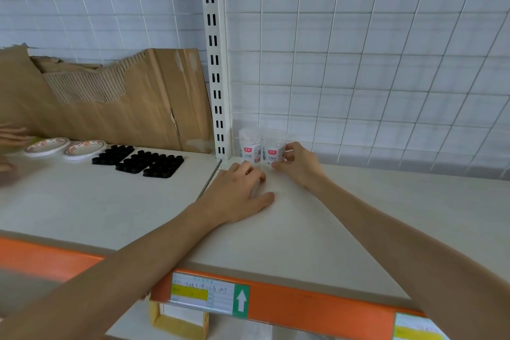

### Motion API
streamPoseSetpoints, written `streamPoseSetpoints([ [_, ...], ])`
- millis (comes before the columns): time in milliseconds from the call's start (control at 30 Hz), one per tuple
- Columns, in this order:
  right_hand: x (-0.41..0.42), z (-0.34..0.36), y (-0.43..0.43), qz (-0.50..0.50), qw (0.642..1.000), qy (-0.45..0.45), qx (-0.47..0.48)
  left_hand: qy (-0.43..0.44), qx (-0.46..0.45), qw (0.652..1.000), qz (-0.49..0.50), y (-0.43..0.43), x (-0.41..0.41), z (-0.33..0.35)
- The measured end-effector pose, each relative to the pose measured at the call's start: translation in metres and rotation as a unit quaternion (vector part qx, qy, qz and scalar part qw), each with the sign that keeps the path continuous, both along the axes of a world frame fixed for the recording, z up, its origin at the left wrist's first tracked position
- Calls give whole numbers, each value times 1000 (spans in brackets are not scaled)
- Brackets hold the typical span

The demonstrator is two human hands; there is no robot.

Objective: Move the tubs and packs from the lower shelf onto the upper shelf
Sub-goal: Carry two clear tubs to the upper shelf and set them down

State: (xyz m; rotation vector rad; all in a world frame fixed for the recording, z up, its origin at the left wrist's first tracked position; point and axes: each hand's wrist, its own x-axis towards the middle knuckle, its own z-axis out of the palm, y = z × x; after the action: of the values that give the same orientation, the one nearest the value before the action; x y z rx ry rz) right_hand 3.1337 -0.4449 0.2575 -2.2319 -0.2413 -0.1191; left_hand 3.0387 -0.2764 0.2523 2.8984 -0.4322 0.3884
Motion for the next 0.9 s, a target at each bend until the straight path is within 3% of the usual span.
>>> streamPoseSetpoints([
  [367,-3,0,1,-4,999,-3,-32,8,9,1000,1,-2,-3,4],
  [667,-14,5,-9,-36,999,4,37,4,10,1000,9,-3,-6,8],
  [733,-22,7,-17,-33,999,8,3,15,18,1000,12,-4,-7,10],
  [900,-62,16,-52,-20,977,-53,-205,96,51,993,43,-14,-11,22],
])
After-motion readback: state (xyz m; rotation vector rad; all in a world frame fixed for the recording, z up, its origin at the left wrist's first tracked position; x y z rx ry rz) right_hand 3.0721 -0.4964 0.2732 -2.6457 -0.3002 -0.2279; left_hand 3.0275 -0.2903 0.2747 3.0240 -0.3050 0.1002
